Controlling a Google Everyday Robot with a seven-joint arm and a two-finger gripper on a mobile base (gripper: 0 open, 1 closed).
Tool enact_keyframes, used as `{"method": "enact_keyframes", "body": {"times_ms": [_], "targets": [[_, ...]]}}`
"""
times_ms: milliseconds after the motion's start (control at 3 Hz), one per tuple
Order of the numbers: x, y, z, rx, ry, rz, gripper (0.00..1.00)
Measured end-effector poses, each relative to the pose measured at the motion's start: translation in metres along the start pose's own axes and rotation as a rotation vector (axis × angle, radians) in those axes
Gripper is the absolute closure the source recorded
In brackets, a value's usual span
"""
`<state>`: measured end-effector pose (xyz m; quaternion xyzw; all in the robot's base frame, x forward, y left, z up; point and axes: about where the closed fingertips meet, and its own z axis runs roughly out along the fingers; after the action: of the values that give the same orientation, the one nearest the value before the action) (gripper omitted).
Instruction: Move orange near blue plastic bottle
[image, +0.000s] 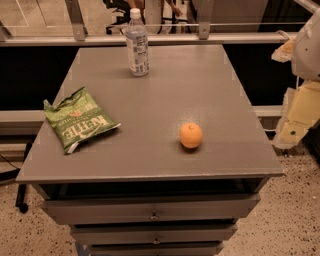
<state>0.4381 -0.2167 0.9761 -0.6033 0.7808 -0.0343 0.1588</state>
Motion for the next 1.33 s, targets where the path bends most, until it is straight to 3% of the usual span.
{"method": "enact_keyframes", "body": {"times_ms": [333,667,1333], "targets": [[0.0,0.0,0.0,0.0,0.0,0.0,0.0],[-0.008,0.001,0.021,-0.023,-0.068,0.018,0.0],[-0.048,0.012,0.097,-0.156,-0.337,0.098,0.0]]}}
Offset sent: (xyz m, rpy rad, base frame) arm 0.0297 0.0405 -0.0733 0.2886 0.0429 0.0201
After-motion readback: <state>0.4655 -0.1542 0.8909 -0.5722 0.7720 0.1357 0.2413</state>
